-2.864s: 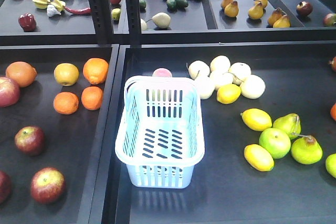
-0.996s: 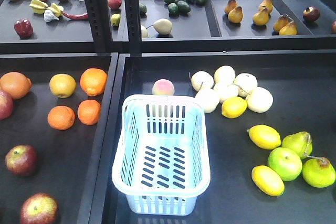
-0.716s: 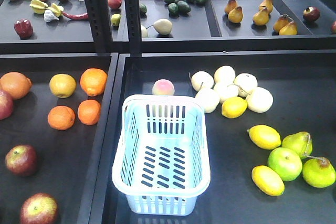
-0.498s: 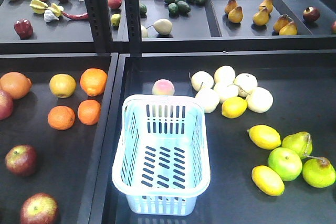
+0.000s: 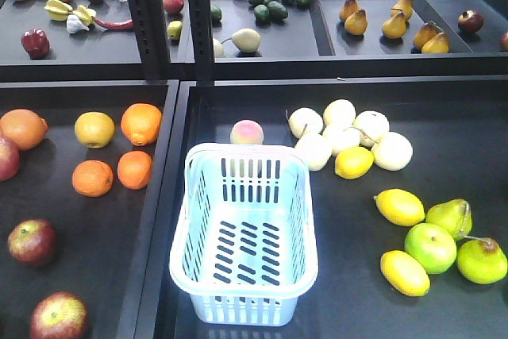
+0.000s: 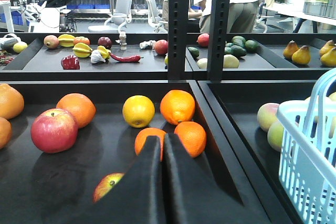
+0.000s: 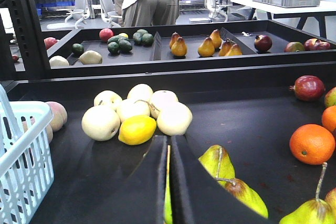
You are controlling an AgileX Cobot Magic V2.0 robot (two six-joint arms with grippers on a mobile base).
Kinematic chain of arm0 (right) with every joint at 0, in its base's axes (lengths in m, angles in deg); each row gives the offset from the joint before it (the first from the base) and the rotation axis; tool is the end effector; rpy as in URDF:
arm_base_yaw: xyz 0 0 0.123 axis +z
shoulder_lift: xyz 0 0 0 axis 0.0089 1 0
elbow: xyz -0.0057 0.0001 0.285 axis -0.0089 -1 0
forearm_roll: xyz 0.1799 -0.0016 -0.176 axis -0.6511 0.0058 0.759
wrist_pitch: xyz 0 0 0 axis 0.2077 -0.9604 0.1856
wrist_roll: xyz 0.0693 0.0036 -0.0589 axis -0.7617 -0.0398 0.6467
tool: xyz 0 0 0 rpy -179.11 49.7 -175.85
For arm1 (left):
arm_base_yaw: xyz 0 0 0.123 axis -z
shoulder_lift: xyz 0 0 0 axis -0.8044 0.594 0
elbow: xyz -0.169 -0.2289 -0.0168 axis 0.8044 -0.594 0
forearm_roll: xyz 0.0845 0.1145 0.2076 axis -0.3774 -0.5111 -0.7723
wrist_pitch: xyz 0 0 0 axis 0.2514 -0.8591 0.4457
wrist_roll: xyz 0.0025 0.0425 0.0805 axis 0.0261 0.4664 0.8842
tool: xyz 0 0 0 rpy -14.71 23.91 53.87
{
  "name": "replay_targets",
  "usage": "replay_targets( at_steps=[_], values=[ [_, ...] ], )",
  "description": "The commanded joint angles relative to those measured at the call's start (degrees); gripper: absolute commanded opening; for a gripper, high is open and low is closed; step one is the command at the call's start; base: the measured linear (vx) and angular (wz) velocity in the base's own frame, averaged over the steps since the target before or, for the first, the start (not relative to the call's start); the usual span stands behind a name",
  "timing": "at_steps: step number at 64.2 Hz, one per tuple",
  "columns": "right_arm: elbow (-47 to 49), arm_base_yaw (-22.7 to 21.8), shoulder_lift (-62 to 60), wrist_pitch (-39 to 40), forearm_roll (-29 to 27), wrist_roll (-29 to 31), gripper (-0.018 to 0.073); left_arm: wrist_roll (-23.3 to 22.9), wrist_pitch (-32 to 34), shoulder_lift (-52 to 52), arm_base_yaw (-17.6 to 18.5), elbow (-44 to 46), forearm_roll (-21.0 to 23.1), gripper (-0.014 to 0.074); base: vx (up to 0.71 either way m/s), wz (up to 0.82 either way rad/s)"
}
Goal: Pick three apples into basket with both arms
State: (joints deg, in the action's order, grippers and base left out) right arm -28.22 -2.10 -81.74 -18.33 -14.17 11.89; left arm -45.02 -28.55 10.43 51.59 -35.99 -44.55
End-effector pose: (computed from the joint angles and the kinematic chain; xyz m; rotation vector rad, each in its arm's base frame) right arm 0.0562 -0.0031 0.1907 0.0295 1.6540 -0.0523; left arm 0.0565 0.0020 0.1931 -0.0593 1.6222 -0.0033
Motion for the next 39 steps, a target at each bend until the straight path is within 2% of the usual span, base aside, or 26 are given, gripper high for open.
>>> replay_targets(
  at_steps=[1,6,9,19,22,26,39],
  values=[
    [-0.8,-0.3,-0.7,4.1,0.4,0.4,-0.0005,-0.1,5.1,-0.7,-0.2,1.4,0.0,-0.0006,0.0,0.0],
    [-0.8,-0.3,-0.7,4.1,0.4,0.4,-0.0005,-0.8,5.8,-0.7,-0.2,1.4,1.4,-0.0006,0.0,0.0],
    [-0.8,-0.3,-0.7,4.1,0.4,0.4,-0.0005,-3.2,6.1,-0.7,-0.2,1.4,4.7,-0.0006,0.0,0.0],
    [-0.8,-0.3,-0.7,4.1,0.4,0.4,-0.0005,-17.8,6.2,-0.7,-0.2,1.4,18.9,-0.0006,0.0,0.0],
    [-0.8,-0.3,-0.7,4.1,0.4,0.4,-0.0005,-20.0,6.2,-0.7,-0.2,1.4,21.3,-0.0006,0.0,0.0],
    [-0.8,-0.3,-0.7,4.1,0.4,0.4,-0.0005,-21.4,6.2,-0.7,-0.2,1.4,23.4,-0.0006,0.0,0.0],
    [-0.8,-0.3,-0.7,4.1,0.4,0.4,-0.0005,-21.4,8.8,-0.7,-0.2,2.0,25.1,-0.0006,0.0,0.0]
  ],
)
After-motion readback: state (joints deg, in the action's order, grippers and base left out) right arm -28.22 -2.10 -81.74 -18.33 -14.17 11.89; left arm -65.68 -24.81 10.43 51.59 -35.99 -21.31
